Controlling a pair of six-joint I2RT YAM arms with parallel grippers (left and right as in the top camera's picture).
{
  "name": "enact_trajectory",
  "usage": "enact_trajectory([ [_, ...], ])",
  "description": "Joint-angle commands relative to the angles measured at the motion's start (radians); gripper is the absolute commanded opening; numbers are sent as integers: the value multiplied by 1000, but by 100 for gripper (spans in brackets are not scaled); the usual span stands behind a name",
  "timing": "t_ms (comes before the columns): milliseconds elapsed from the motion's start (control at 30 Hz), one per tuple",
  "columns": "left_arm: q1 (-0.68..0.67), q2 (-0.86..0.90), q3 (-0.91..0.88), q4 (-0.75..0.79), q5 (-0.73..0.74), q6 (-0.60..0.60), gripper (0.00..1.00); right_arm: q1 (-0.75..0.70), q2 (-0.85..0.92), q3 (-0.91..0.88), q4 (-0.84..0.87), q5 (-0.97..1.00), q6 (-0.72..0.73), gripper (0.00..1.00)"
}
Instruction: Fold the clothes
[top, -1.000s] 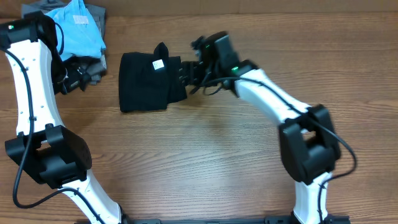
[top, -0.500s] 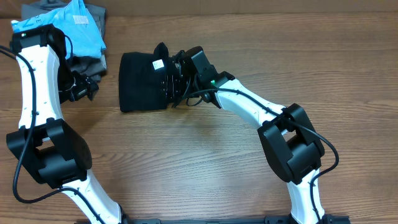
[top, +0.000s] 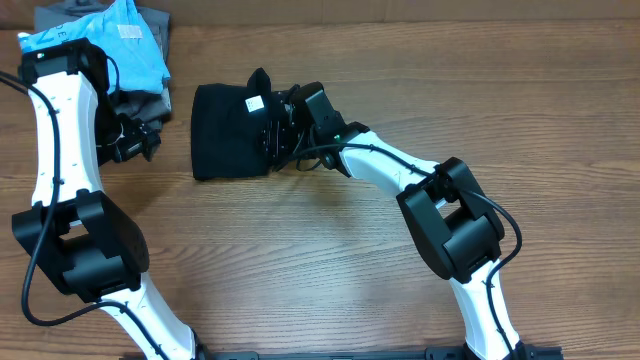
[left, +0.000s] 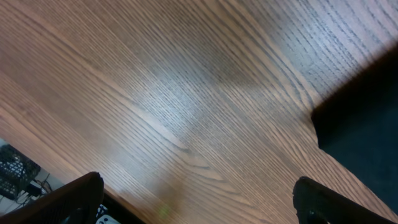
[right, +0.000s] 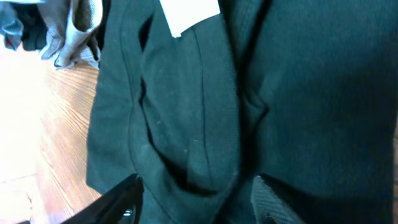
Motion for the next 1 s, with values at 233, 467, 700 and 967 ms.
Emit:
enact_trajectory([
  [233, -19, -3, -3, 6, 4, 1, 100, -4, 10, 24, 14, -3, 12, 29],
  [467, -22, -3, -3, 13, 3, 5, 100, -12, 8, 115, -106, -3, -3, 4],
  [700, -22, -3, -3, 13, 0, 14, 100, -13, -6, 360, -465, 172, -73, 4],
  [967, -22, -3, -3, 23, 4, 20, 100, -42, 18, 319, -596, 320, -74, 7],
])
